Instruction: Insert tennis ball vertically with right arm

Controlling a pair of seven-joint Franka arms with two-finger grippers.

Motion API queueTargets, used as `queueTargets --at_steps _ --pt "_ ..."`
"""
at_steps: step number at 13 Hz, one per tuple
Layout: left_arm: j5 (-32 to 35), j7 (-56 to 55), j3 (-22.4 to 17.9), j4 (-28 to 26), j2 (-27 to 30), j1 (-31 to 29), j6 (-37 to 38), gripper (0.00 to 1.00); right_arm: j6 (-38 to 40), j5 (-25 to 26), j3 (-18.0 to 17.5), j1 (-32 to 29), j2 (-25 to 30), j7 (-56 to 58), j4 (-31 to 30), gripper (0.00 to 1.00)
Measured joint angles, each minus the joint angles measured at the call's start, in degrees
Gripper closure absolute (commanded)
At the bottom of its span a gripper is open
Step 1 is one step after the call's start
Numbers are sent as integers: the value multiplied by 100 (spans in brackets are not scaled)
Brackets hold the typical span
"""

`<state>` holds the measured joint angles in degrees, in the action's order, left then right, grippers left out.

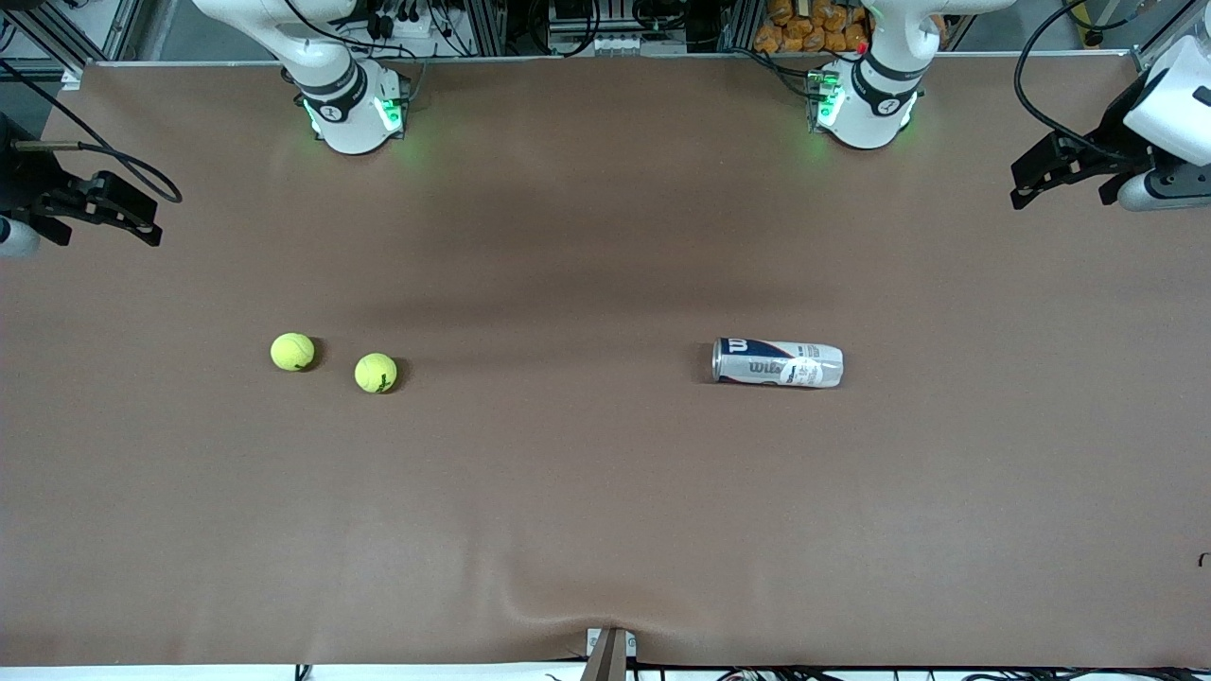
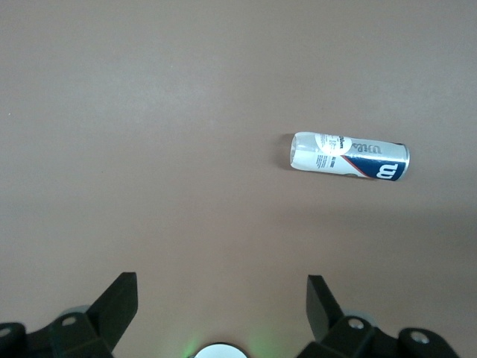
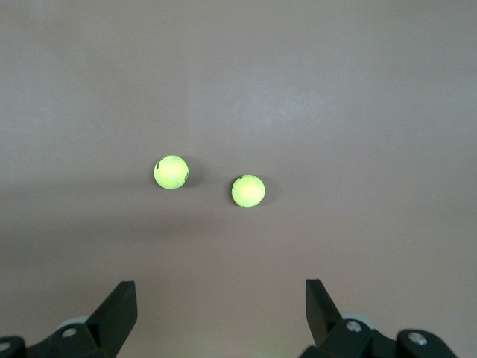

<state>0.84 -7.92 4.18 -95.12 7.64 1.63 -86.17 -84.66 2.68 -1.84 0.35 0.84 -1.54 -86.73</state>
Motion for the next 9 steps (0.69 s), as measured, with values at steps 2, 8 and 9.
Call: queueTargets --at_steps 2,8,9 --pt "0 0 -5 16 -5 -17 67 0 0 0 0 0 0 0 0 0" --pt "0 0 -57 78 -100 -66 92 0 0 0 0 0 0 0 0 0" --pt "0 0 -56 79 -136 -65 92 0 0 0 0 0 0 0 0 0"
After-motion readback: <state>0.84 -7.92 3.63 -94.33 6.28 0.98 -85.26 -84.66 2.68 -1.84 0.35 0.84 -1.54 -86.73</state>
